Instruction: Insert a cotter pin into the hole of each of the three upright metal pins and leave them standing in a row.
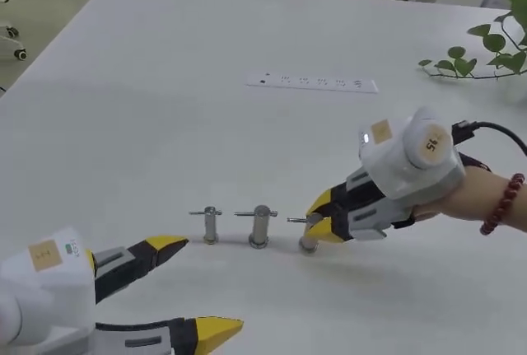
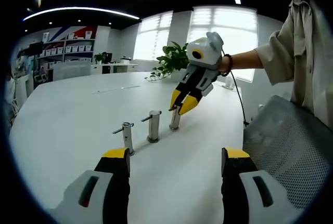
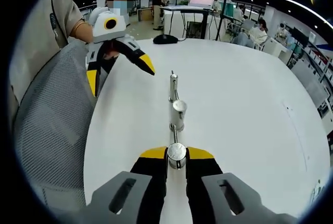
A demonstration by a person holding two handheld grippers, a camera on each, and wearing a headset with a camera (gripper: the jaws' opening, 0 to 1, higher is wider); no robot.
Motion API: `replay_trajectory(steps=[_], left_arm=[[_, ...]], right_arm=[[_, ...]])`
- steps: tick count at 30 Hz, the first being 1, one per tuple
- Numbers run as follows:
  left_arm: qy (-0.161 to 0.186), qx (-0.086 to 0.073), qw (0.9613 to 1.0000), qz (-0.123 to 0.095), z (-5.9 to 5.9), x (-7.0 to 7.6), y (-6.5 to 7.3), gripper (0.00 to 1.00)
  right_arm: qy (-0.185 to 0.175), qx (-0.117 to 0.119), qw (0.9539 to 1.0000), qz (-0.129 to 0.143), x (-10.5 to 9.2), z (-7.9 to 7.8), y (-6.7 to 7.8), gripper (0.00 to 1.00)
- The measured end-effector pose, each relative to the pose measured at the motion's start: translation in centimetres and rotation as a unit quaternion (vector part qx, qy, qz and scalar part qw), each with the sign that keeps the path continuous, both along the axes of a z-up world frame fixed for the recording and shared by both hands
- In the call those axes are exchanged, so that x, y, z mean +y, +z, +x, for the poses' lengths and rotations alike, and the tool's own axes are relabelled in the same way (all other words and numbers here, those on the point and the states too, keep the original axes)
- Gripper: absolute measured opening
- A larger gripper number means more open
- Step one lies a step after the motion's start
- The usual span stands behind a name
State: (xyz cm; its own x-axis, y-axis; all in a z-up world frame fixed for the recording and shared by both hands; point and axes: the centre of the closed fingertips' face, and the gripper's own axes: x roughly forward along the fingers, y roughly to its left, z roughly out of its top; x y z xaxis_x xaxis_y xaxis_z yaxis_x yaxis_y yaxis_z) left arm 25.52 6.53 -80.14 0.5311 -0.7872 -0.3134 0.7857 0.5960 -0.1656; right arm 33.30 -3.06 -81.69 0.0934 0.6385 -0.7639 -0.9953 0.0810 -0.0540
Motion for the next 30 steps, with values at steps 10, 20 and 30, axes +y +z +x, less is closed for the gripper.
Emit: replay_trajectory(steps=[10, 20, 30], left_arm=[[0.003, 0.004, 1.0000, 0.003, -0.1, 0.3, -0.2, 0.71], [0.003, 0.005, 1.0000, 0.003, -0.1, 0.4, 0.0, 0.71], [-0.001, 0.008, 1.0000, 0.005, -0.1, 0.5, -0.2, 0.71]], right_arm=[[-0.001, 0.002, 1.0000, 0.001, -0.1, 0.9, -0.2, 0.12], [0.019, 0.007, 0.9998, 0.004, 0.3, 0.4, -0.2, 0.12], [0.023, 0.025, 0.9993, 0.012, 0.5, -0.2, -0.3, 0.13]])
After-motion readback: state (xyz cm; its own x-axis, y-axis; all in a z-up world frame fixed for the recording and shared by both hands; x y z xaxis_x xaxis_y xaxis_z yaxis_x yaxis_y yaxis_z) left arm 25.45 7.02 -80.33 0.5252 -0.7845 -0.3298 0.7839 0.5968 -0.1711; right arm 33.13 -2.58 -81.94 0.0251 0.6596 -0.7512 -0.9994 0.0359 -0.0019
